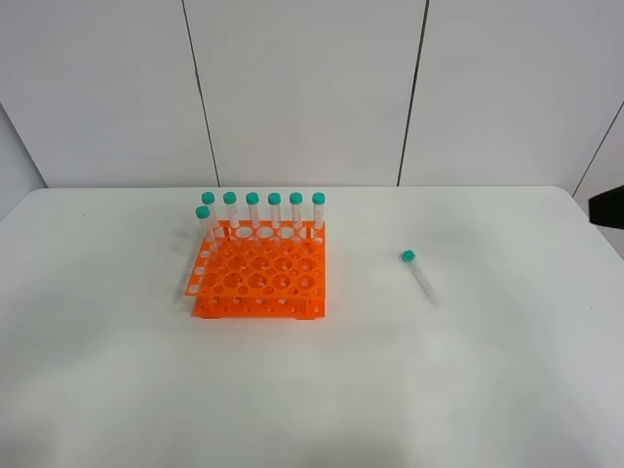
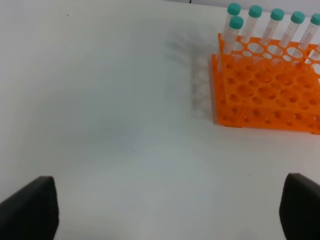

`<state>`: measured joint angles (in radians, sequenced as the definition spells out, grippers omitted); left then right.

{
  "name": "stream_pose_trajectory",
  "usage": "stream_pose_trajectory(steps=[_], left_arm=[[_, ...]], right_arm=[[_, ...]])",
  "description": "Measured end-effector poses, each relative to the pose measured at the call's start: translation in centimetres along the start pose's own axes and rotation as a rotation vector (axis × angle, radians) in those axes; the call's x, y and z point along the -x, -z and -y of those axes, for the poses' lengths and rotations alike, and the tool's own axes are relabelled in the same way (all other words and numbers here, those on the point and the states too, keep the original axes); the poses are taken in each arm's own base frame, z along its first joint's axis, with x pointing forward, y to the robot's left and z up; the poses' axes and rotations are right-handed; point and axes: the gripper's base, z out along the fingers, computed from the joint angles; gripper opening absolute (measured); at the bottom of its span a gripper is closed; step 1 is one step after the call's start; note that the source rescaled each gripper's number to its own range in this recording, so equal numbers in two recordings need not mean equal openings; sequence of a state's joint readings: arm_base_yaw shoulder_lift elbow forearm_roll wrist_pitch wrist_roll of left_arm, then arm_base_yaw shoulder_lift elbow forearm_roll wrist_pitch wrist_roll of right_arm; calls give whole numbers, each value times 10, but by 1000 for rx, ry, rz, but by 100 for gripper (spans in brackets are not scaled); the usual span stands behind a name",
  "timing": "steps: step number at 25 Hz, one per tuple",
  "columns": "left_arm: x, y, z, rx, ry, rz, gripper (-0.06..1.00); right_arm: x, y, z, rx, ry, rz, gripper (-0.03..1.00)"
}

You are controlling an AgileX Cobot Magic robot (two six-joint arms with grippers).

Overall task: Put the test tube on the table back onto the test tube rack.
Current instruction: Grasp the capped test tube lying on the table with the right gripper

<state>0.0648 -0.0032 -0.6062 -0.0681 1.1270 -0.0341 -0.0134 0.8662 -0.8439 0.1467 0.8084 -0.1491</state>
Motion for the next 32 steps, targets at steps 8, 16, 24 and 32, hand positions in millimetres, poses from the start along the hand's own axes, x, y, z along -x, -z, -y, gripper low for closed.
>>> stream_pose_trajectory(steps=[8,16,24,32], left_arm=[[0,0,0,0,0,0,100],[0,0,0,0,0,0,100],[0,0,0,0,0,1,100],[0,0,0,0,0,1,100]], right_arm=[[3,-89,7,49,23,-213,96],[-14,-161,14,60,40,-365,91],[-16,-215,-11,120,125,-408,91],[-3,-269,-42,158,132,-473,91]])
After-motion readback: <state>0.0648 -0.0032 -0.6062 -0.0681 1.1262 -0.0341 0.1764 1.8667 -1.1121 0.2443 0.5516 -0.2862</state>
